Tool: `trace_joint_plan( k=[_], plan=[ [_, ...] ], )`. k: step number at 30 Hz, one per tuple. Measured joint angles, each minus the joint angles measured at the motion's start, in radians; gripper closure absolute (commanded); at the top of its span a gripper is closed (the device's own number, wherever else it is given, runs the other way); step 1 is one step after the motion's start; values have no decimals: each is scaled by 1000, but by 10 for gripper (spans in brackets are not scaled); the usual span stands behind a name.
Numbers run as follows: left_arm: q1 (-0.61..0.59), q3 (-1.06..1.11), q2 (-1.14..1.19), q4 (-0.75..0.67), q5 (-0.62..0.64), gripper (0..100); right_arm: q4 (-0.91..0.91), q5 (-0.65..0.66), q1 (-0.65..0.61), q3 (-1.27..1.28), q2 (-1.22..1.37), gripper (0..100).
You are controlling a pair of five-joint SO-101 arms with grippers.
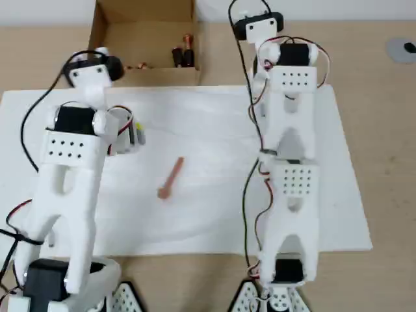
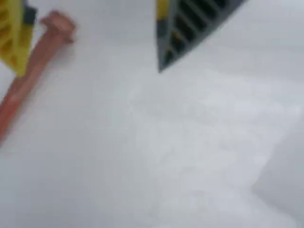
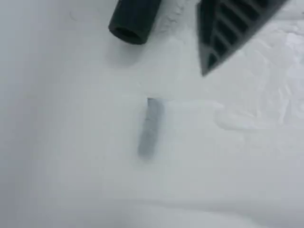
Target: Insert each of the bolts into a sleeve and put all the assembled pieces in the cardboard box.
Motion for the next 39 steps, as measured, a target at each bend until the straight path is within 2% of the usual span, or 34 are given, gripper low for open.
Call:
trace_joint_plan(
  k=[3, 10, 21, 27, 35, 39],
  plan=[
    [60, 29, 54, 0, -78, 806, 0, 0, 0, 0, 0, 623],
    [204, 41, 284, 41, -100, 807, 0, 0, 29, 3, -6, 623],
    [282, -49, 474, 91, -71, 807, 0, 0, 43, 6, -140, 623],
    [299, -118, 617, 83, -52, 808, 0, 0, 57, 126, -172, 623],
    [316, -255, 753, 97, -43, 926, 0, 0, 95, 402, -292, 623],
    [324, -281, 786, 98, -43, 967, 0, 0, 129, 462, -327, 623]
  ],
)
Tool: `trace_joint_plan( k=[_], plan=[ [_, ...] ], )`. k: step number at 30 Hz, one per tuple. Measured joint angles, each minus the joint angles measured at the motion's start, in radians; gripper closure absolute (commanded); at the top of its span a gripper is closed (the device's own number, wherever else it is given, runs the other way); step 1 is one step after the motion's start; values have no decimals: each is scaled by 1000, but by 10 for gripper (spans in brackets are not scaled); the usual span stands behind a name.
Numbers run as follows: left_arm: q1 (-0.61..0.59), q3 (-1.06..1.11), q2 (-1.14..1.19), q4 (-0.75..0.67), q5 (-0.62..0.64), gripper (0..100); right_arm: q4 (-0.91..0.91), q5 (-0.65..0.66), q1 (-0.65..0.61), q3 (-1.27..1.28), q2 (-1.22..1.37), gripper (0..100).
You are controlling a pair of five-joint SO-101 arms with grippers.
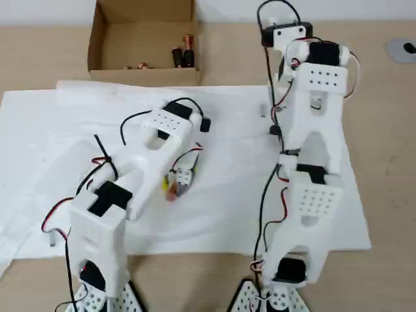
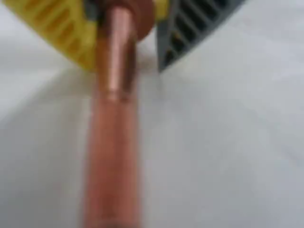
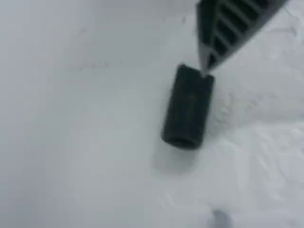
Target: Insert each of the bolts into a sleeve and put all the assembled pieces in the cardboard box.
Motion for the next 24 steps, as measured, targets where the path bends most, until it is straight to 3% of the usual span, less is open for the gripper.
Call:
trace_joint_plan(
  k=[9, 14, 18, 24],
  plan=[
    [2, -15, 6, 0, 26, 991, 0, 0, 60, 6, -15, 623],
    [-25, -69, -40, 83, -3, 991, 0, 0, 61, 12, -15, 623],
    [-26, -153, -170, 184, -189, 994, 0, 0, 60, 12, -15, 623],
    [-57, -129, -411, 203, -603, 993, 0, 0, 60, 12, -15, 623]
  ],
)
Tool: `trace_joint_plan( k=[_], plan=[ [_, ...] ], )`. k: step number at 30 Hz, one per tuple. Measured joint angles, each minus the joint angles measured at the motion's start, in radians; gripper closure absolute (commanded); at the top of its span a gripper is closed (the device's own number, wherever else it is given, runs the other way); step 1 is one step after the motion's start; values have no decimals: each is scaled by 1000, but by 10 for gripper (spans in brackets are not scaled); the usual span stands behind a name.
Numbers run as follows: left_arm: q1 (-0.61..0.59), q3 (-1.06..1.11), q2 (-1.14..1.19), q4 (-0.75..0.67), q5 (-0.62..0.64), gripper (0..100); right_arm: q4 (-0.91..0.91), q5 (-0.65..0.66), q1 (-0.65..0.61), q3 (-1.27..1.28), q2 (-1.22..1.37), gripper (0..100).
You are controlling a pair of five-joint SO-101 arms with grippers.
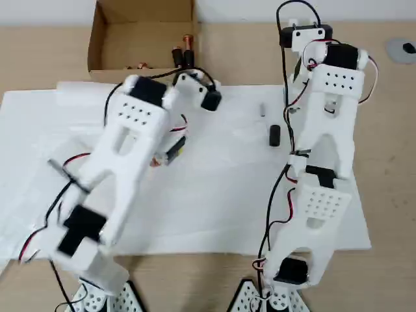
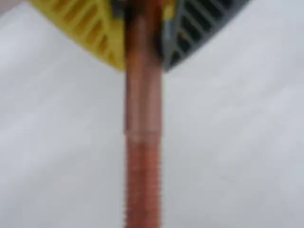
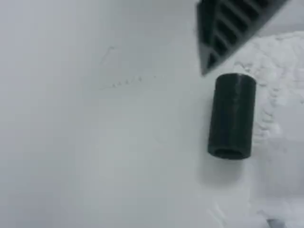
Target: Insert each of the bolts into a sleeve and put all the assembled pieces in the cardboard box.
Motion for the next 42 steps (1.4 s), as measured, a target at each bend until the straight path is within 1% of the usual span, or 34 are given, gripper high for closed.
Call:
trace_joint_plan(
  k=[4, 7, 8, 10, 11, 13, 17, 20, 22, 25, 29, 32, 34, 36, 38, 40, 42],
  plan=[
    [-84, 91, -158, 2, -368, 991, 0, 0, 0, 0, 0, 623],
    [-172, 157, -198, 0, -635, 991, 0, 0, 9, 0, 0, 623],
    [-196, 175, -198, -3, -707, 991, 0, 0, 20, 0, 0, 623],
    [-236, 204, -189, -26, -813, 991, 0, 0, 46, 5, 0, 623],
    [-250, 213, -173, -41, -852, 991, 0, 0, 61, 18, -3, 623],
    [-259, 215, -124, -80, -890, 990, 0, 0, 91, 57, -23, 623],
    [-259, 216, -49, -207, -902, 986, 0, 0, 121, 187, -121, 623],
    [-259, 218, -26, -275, -902, 928, 0, 9, 121, 276, -196, 623],
    [-259, 216, -21, -305, -902, 883, 0, 43, 121, 311, -242, 623],
    [-259, 216, -17, -347, -862, 816, 0, 83, 121, 341, -292, 623],
    [-259, 216, -17, -354, -827, 745, 0, 86, 121, 342, -311, 623],
    [-259, 216, -17, -348, -795, 713, 0, 91, 121, 342, -311, 623],
    [-259, 216, -17, -327, -723, 711, 0, 91, 121, 354, -313, 623],
    [-253, 207, -17, -296, -598, 711, 0, 91, 121, 371, -313, 623],
    [-229, 187, -18, -252, -407, 712, 0, 91, 121, 391, -313, 623],
    [-203, 181, -26, -222, -155, 712, 0, 91, 121, 411, -313, 623],
    [-198, 181, -31, -212, 141, 712, 0, 91, 121, 425, -313, 623]
  ],
)
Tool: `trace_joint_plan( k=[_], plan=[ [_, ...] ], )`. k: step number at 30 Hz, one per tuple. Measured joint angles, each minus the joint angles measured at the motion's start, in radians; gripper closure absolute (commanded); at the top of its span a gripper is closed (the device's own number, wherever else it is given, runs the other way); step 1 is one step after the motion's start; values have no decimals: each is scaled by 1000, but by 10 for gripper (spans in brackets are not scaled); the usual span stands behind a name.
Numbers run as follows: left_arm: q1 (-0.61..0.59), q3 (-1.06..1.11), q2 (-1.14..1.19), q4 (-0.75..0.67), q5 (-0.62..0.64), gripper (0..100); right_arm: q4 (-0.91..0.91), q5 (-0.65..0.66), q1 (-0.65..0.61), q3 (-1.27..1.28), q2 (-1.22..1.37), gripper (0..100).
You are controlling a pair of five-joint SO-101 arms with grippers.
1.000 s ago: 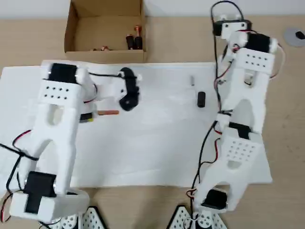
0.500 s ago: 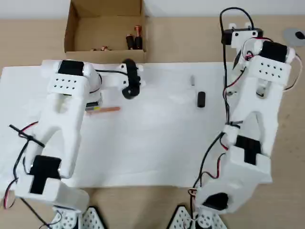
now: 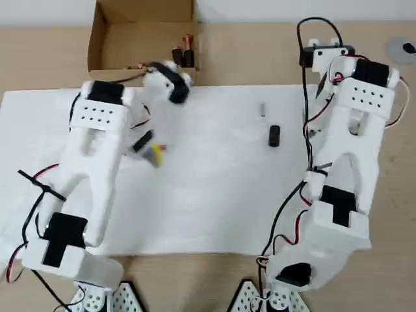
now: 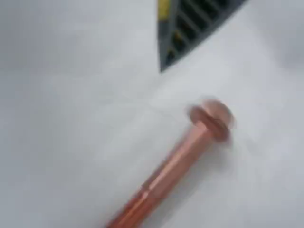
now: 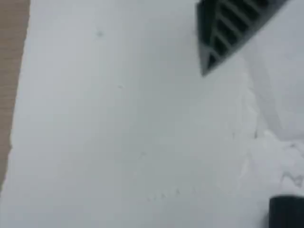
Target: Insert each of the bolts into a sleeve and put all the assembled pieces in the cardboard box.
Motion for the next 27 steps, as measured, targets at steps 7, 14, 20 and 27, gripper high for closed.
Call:
trace_joint_plan(
  k=[7, 14, 20, 27],
  plan=[
    [-26, 0, 0, 41, 1030, 711, 0, 0, 0, 2, 0, 623],
    [-5, 0, 0, 43, 1329, 711, 0, 0, 2, 5, 0, 623],
    [-28, 31, 0, -92, 1577, 708, 0, 0, 2, 5, 0, 623],
    [-40, 224, 0, -305, 1714, 710, 0, 0, 2, 5, 0, 623]
  ],
)
